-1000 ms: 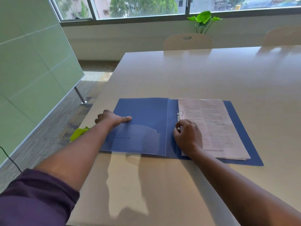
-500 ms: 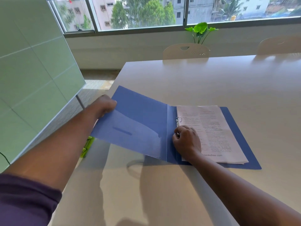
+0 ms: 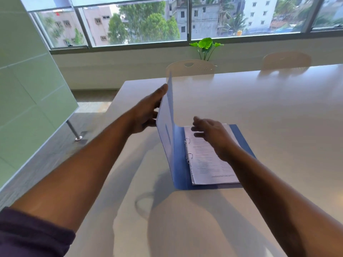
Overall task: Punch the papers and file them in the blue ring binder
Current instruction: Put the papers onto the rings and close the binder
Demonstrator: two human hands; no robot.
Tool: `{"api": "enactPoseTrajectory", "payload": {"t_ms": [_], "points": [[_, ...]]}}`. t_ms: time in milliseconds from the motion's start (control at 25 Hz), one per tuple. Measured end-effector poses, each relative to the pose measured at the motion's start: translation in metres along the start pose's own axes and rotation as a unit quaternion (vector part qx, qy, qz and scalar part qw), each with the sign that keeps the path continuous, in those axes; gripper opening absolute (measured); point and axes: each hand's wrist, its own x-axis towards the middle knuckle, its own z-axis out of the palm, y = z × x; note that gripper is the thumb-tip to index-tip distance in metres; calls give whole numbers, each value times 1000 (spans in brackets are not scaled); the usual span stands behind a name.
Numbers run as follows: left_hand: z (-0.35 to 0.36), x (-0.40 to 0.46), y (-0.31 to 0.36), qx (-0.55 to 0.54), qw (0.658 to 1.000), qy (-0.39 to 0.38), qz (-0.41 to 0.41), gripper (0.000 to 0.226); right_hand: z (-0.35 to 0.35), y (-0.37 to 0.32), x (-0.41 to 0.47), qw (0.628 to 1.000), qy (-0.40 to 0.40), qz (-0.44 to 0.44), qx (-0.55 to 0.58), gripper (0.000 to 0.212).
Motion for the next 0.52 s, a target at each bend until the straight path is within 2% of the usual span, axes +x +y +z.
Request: {"api": "enactPoseTrajectory", "payload": {"t_ms": [120,240,320,360,440,520], "points": [[42,7,-9,21,1000,-2,-12,74,-33,-8,-7,996,-17,37,85,52],[77,12,-27,105,994,-31,6,55,-57,-3,-10,989,-24,43,139,61],[91,20,-49,181,982,-42,36,52,-72,-4,-14,980,-37,39,189,65],[96,24,-61,225,972,-46,47,56,-80,-6,-16,976,-34,44,211,63],[106,29,-82,329,941,-56,56,66,-100,-4,-18,974,6,67,217,43],[114,30,-92,406,911,-45,57,71,-124,8,-18,986,39,86,137,25]]}}
